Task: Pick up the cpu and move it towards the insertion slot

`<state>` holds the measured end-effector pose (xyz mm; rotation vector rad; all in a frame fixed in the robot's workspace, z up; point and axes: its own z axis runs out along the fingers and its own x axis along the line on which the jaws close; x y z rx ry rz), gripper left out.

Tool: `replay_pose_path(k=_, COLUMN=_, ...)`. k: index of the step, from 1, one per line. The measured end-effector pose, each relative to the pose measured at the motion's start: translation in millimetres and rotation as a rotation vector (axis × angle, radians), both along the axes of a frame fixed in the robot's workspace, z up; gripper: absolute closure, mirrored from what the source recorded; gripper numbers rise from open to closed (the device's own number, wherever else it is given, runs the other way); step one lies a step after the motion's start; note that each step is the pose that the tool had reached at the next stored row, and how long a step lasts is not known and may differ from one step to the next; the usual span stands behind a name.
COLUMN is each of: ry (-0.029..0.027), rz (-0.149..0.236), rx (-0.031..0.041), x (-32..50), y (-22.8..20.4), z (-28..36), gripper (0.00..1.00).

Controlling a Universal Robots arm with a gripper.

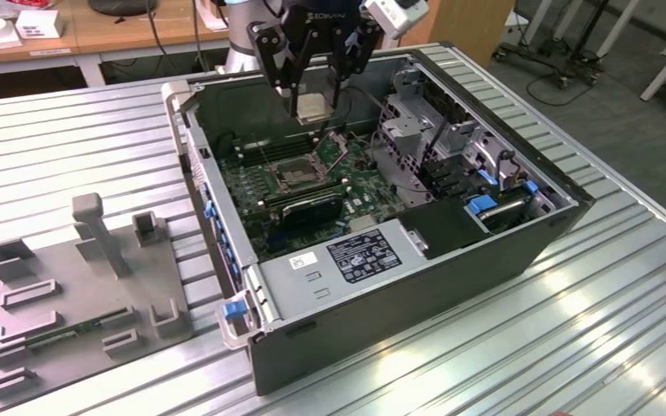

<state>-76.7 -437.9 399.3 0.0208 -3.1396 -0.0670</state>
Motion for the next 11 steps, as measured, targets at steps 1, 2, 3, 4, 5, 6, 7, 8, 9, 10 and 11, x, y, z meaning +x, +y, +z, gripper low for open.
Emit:
replay_pose_path(k=1, ry=0.0000, rz=0.000, rx=0.0000, x=0.1, y=0.0, z=0.0, gripper=0.46)
replay_pose_path(k=2, ry=0.0000, rz=0.000, rx=0.0000, x=0.2, y=0.0, z=0.0, gripper=0.46)
replay_pose_path(k=3, ry=0.0000, rz=0.000, rx=0.0000, x=0.2, y=0.0, z=0.0, gripper=0.46)
replay_pose_path(k=4, ry=0.0000, rz=0.000, rx=0.0001, x=0.2, y=0.0, z=0.0, gripper=0.46)
replay_pose_path(k=5, ry=0.0000, rz=0.000, rx=0.0001, x=0.4, y=0.0, z=0.0, gripper=0.46)
replay_pose_path(k=6, ry=0.0000, rz=0.000, rx=0.0001, x=0.9, y=0.0, z=-0.1, gripper=0.46)
replay_pose_path(k=7, ry=-0.0001, rz=0.000, rx=0.0002, x=1.4, y=0.0, z=-0.1, gripper=0.46)
replay_pose_path(k=8, ry=0.0000, rz=0.000, rx=0.0001, x=2.1, y=0.0, z=-0.2, gripper=0.46)
replay_pose_path(k=9, ry=0.0000, rz=0.000, rx=0.0000, x=2.9, y=0.1, z=-0.2, gripper=0.46)
replay_pose_path(k=10, ry=0.0001, rz=0.000, rx=-0.0001, x=3.8, y=0.2, z=-0.3, gripper=0.46)
replay_pose_path(k=11, ry=0.0000, rz=0.000, rx=0.0000, x=4.5, y=0.4, z=-0.5, gripper=0.46)
